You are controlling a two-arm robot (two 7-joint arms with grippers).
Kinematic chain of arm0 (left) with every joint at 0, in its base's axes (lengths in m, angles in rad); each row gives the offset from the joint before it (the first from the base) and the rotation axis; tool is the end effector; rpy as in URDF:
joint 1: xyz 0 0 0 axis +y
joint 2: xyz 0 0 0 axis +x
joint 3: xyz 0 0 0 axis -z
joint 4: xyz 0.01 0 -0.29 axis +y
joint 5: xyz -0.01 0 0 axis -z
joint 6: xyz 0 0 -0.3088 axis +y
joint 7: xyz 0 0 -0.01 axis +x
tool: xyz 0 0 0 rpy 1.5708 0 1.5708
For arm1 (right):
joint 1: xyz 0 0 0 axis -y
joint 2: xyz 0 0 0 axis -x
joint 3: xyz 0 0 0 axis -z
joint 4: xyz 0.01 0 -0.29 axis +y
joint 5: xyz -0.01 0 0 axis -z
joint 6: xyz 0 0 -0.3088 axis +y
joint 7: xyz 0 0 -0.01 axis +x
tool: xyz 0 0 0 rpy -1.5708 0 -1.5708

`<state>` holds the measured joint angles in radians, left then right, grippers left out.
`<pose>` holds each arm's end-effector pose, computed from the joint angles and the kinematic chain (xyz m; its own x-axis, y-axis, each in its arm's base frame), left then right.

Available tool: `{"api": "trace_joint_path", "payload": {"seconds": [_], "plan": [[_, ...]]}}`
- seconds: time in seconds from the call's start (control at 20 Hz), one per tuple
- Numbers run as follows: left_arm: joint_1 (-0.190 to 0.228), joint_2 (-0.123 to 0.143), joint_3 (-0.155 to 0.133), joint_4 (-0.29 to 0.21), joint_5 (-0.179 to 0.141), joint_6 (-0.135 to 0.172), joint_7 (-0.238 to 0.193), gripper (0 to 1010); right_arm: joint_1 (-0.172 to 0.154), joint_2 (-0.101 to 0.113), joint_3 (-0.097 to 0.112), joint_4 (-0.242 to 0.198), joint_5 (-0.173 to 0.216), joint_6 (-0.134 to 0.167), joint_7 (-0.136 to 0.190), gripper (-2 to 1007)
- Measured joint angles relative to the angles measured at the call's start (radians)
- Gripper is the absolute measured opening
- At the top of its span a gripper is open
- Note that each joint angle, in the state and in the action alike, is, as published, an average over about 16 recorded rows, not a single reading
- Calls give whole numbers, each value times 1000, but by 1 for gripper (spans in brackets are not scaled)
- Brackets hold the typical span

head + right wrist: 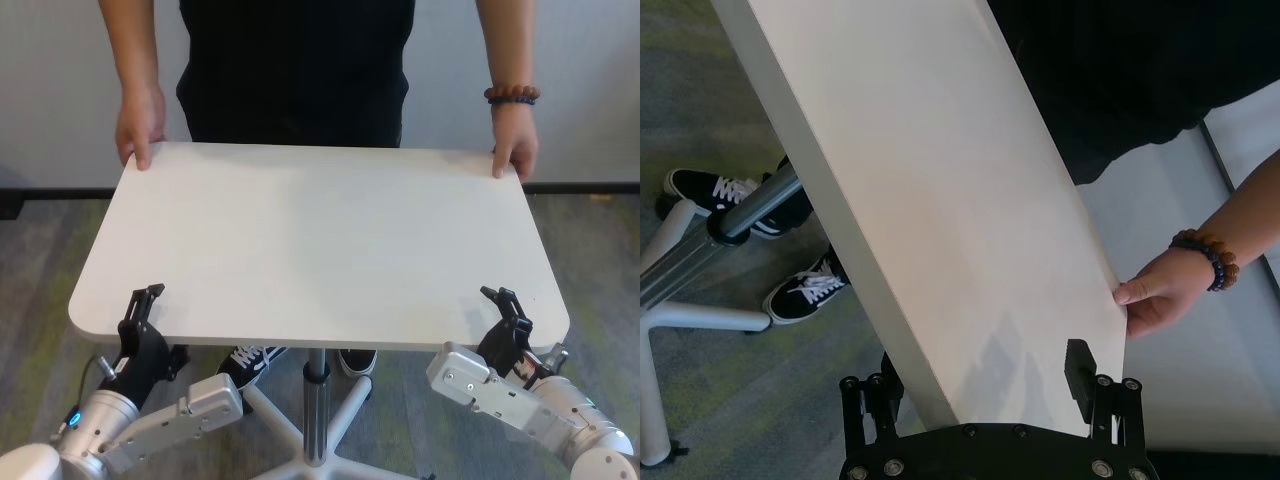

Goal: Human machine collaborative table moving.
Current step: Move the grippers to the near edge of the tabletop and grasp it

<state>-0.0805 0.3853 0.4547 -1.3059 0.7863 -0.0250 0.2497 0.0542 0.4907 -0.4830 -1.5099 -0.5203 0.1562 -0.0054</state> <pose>0.3148 0.0155 -0.3829 0.1745 0.3265 0.9289 -0.9650 0.2442 0.0955 0.3091 -0.0176 -0.3380 0.3812 -0.4328 0.8169 0.9217 0.2460 -0.2998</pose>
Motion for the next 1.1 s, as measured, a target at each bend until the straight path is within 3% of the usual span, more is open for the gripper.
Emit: {"api": "trace_joint_path", "payload": {"seconds": [0.45,1.1], "plan": [[0,0,0,0,0,1,0,878,0,0,-1,0,0,1,0,789],[0,0,0,0,1,1,0,506,0,0,-1,1,-1,1,1,474]]}}
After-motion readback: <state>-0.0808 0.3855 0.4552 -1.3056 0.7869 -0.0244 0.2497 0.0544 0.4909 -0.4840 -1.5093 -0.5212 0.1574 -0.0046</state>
